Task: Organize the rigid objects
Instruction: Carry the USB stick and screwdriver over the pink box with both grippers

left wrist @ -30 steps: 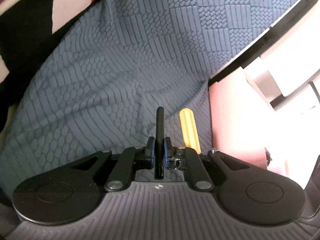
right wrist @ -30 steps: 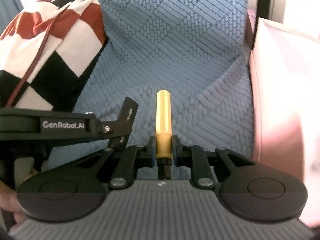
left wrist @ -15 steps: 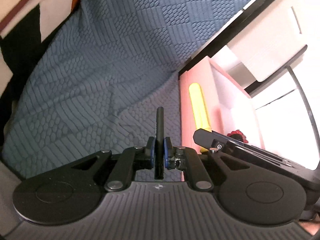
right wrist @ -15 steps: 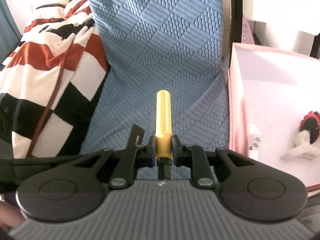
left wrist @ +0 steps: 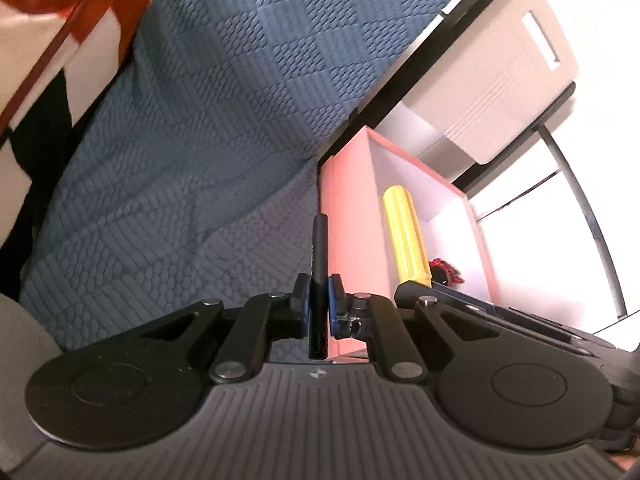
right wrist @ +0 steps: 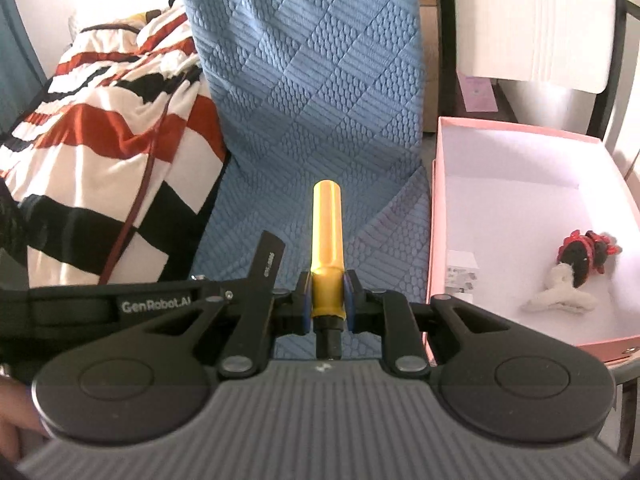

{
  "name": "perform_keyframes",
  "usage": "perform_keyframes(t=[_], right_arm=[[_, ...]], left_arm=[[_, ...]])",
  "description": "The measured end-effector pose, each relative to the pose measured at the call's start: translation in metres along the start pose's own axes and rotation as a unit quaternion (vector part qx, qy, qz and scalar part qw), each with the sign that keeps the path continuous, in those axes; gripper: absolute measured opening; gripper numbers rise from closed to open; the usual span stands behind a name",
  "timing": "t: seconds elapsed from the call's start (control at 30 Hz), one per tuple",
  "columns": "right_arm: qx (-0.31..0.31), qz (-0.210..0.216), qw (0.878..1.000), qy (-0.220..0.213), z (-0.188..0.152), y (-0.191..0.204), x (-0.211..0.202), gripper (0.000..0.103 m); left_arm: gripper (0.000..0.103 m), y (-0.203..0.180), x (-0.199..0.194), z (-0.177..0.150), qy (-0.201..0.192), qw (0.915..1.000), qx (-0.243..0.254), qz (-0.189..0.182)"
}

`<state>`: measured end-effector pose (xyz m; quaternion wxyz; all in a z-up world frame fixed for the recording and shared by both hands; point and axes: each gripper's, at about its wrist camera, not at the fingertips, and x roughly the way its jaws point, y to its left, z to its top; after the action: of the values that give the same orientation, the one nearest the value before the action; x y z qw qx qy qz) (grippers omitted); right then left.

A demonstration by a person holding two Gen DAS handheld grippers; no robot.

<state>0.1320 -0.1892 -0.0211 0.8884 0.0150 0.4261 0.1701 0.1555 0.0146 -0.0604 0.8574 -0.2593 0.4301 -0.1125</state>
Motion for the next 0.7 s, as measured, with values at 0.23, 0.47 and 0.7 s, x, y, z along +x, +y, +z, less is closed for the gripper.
perform_keyframes(t=[0.23, 0.47, 0.7], right_arm=[[0.01, -0.007, 1.0, -0.024, 0.009, -0.023, -0.021, 0.02], [0.026, -0.031, 0.999, -0.031, 0.007, -0.057, -0.037, 0.02], [0.056, -0.054, 0.996, -0.036, 0.0, -0.101, -0.056, 0.02]], left_arm=[[0.011, -0.031, -0.005, -0.001, -0.013, 0.9997, 0.02, -0.01], [0.011, -0.072, 0.009, -0.007, -0.005, 0.9988, 0.042, -0.024], [0.011, -0.122, 0.034, -0.016, 0.011, 0.9961, 0.073, -0.048]])
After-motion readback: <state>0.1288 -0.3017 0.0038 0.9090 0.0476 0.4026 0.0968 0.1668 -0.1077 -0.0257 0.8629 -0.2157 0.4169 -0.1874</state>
